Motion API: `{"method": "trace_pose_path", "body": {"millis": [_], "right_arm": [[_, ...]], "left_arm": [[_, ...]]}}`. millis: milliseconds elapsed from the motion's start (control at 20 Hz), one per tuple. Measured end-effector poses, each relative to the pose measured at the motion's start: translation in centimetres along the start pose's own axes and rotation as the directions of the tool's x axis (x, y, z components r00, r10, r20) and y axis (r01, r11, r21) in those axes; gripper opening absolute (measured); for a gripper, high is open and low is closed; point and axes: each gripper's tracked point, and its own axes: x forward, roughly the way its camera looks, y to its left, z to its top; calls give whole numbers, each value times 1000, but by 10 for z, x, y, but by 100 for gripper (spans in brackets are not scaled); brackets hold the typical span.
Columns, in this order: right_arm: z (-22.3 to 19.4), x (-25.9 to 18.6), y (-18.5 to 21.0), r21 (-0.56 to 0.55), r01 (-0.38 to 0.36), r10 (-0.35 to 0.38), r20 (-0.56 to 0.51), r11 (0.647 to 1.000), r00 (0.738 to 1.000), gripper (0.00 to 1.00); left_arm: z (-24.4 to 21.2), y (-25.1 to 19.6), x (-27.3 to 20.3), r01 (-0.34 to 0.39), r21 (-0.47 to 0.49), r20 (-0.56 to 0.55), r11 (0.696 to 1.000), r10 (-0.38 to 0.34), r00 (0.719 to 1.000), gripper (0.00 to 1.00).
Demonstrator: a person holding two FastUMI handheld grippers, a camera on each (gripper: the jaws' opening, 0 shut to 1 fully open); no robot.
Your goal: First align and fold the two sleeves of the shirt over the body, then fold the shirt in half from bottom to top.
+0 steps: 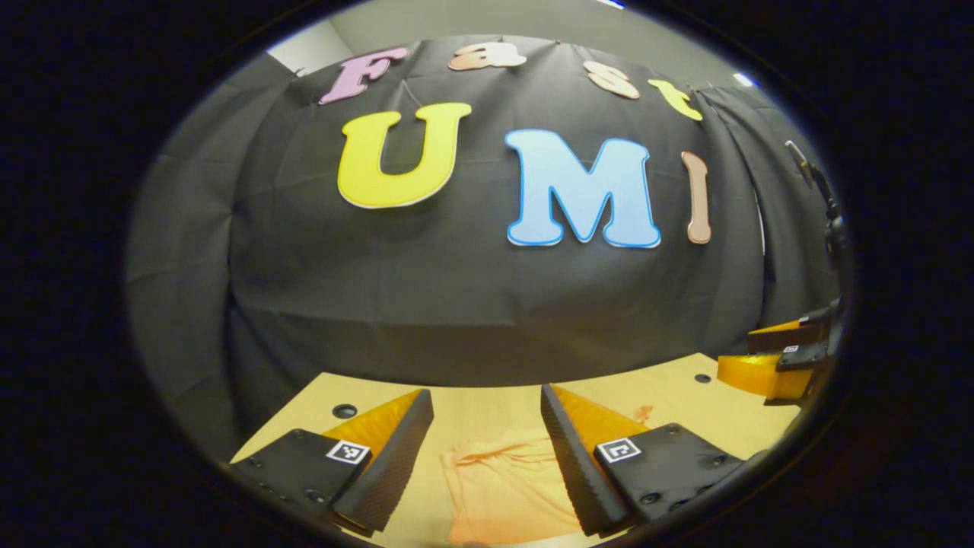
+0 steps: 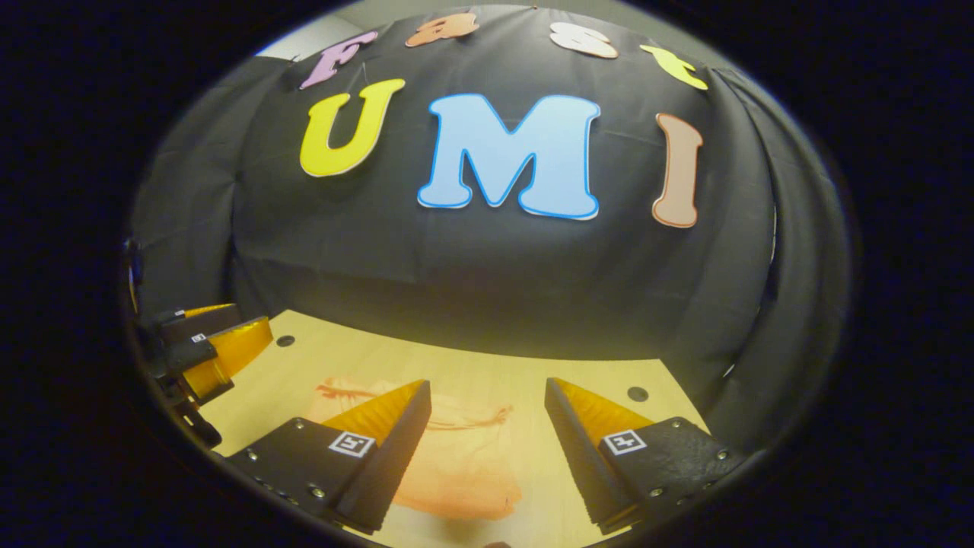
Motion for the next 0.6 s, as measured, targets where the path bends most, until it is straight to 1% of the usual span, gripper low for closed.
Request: {"method": "trace_pose_path", "body": {"millis": [200,350,500,600], "right_arm": [[13,-39,-9,-8,-13,13,63,1000,998,93],[13,-64,-13,0,-40,40,85,999,996,94],[13,-84,-21,9,-56,55,102,998,993,92],[14,-90,-21,6,-71,70,111,997,991,93]], "left_arm": [[18,-10,-33,-30,4,37,1000,30,999,89],[25,-20,-59,-58,8,60,998,58,997,89],[28,-31,-87,-81,8,74,997,81,994,89],[29,-30,-104,-111,15,84,994,109,991,89]]}}
